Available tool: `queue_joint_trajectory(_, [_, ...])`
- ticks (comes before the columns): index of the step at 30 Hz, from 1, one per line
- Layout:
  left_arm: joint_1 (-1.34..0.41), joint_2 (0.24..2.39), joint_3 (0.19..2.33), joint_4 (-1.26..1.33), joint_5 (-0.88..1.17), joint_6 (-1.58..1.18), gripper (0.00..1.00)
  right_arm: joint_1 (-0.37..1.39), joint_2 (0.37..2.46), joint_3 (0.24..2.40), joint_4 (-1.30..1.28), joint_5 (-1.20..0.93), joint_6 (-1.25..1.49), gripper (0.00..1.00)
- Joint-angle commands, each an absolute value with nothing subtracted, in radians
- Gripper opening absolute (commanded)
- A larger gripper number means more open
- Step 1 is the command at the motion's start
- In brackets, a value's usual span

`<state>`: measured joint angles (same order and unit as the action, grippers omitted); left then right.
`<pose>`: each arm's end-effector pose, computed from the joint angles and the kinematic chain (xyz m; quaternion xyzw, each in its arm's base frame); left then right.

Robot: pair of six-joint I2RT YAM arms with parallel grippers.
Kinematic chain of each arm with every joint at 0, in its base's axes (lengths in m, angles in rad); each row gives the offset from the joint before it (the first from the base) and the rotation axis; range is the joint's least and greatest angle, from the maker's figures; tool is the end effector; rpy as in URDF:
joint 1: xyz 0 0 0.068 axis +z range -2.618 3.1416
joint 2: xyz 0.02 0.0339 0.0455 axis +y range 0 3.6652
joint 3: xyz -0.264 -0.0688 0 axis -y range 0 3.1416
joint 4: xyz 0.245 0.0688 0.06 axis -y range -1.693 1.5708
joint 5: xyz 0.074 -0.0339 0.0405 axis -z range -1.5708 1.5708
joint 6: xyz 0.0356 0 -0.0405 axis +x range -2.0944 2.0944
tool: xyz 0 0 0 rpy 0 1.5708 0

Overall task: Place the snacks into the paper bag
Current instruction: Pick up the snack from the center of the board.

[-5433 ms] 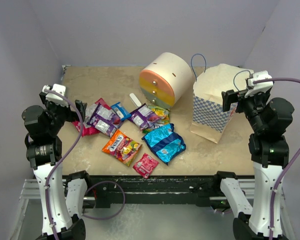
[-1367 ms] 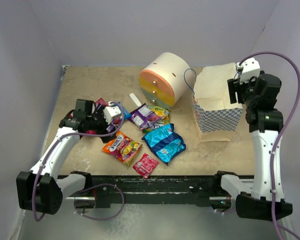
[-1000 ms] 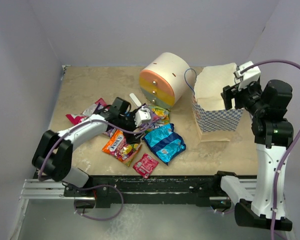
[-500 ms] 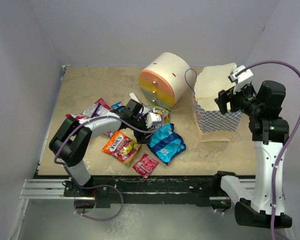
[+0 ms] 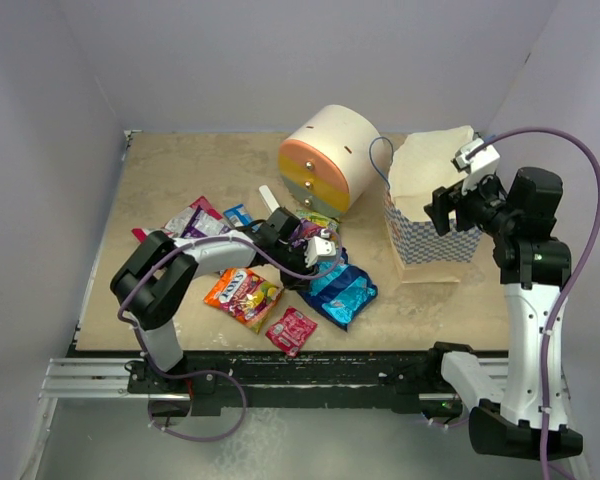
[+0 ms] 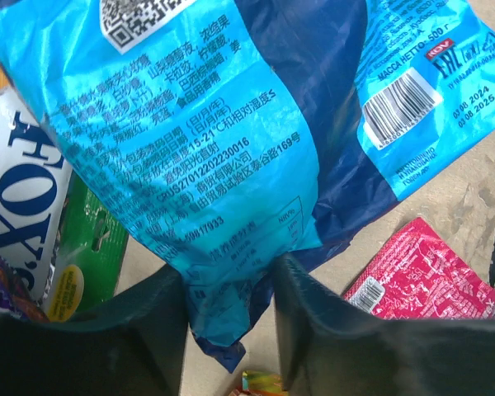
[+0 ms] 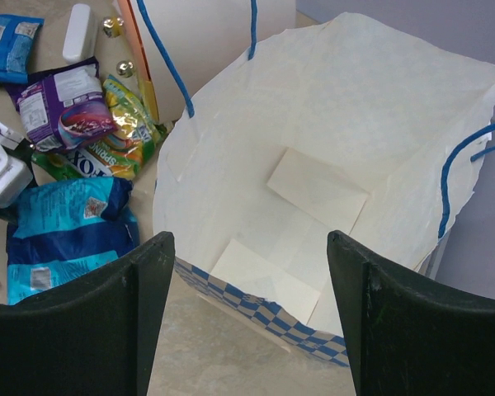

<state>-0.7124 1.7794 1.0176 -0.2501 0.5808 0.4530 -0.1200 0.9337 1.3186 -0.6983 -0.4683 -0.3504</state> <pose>0.2509 -0.2425 0.1581 0.5727 0.7255 -0.3071 0.2265 0.1688 -0.0042 0.4407 -0.2260 0.7658 0.0492 0.6000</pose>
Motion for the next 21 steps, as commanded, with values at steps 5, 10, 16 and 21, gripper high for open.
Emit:
queue_joint_trajectory(5, [-0.715,1.700,1.048,-0.266,0.574,0.528,0.03,-0.124,0.937,1.338,-0.676,-0.559,-0.363,0.77])
queue_joint_trajectory(10, [-0.715,1.564,1.106,-0.375,0.562,0.657,0.00,-0.123,0.982,1.399,-0.686,-0.695,-0.358,0.77])
queue_joint_trajectory(16, [-0.714,1.468,1.303,-0.569,0.553,0.758,0.00,-0.093,1.008,1.435,-0.670,-0.869,-0.366,0.75])
queue_joint_trajectory(21, [-0.715,1.436,1.462,-0.719,0.559,0.828,0.00,0.048,1.034,1.429,-0.625,-0.876,-0.379,0.76])
